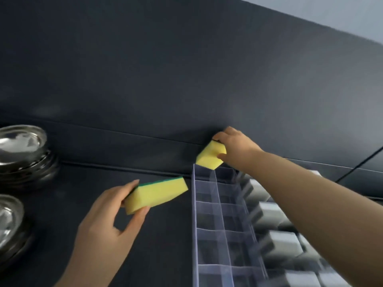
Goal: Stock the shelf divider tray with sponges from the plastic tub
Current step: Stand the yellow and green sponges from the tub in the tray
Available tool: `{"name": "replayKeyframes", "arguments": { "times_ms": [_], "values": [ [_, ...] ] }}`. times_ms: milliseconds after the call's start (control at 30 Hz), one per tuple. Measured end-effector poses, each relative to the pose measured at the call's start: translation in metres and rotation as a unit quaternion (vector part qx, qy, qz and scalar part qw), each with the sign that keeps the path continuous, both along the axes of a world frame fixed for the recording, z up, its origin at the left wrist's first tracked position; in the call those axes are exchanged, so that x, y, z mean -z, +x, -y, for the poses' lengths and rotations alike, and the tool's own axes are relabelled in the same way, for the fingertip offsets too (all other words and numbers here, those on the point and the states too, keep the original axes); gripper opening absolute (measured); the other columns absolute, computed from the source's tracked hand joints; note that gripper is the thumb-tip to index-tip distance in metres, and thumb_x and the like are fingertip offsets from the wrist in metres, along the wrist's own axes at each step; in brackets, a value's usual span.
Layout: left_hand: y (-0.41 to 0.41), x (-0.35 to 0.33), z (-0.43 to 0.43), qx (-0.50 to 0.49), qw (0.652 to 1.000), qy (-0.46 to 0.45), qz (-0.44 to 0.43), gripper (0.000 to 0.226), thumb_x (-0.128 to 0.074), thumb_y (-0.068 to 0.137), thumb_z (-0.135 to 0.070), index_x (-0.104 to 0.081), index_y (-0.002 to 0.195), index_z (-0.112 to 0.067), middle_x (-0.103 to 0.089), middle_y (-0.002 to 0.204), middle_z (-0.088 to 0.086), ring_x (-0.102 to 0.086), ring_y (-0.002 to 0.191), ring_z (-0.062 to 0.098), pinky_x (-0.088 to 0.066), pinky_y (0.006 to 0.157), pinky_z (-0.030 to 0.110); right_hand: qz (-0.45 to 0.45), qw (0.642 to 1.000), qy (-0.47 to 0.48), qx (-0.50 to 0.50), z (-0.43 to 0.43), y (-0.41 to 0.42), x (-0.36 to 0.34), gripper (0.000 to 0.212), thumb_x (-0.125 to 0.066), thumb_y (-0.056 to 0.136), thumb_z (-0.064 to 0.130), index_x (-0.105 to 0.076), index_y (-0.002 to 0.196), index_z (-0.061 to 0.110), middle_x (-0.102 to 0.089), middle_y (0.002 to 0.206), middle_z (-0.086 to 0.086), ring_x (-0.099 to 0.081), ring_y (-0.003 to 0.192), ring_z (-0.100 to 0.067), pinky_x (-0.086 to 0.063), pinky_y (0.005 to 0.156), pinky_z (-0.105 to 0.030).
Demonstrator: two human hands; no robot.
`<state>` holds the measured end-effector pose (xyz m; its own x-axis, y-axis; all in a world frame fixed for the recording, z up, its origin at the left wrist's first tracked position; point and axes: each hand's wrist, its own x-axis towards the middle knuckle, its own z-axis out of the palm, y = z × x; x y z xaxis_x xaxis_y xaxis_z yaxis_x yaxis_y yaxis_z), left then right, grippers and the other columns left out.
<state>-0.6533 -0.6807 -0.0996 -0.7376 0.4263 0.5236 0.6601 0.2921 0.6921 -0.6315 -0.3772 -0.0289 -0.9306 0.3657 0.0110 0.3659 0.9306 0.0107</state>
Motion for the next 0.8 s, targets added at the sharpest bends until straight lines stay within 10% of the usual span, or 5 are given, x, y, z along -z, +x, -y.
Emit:
{"name": "replayKeyframes", "arguments": {
  "times_ms": [500, 800],
  "values": [
    [-0.036, 0.009, 0.017, 0.045, 0.999, -0.013, 0.012, 0.044, -0.059, 0.077, -0.04, -0.061, 0.114, -0.018, -0.061, 0.102, -0.007, -0.054, 0.097, -0.001, -0.036, 0.085, 0.004, 0.068, 0.99, 0.124, -0.004, 0.013, -0.016, 0.031, 0.045, -0.063, 0.084, 0.027, -0.043, 0.124, 0.019, -0.049, 0.118, -0.004, -0.048, 0.109, -0.026, -0.044, 0.078, -0.035],
    [-0.034, -0.009, -0.026, 0.041, 0.997, -0.059, -0.026, 0.056, -0.079, 0.065, -0.012, -0.061, 0.117, -0.018, -0.059, 0.103, -0.012, -0.053, 0.088, 0.003, -0.037, 0.082, 0.005, -0.093, 0.995, -0.024, -0.014, -0.001, 0.034, -0.03, 0.043, -0.066, 0.082, 0.033, -0.051, 0.122, 0.025, -0.053, 0.11, 0.005, -0.053, 0.103, -0.018, -0.047, 0.085, -0.034]
  ]
}}
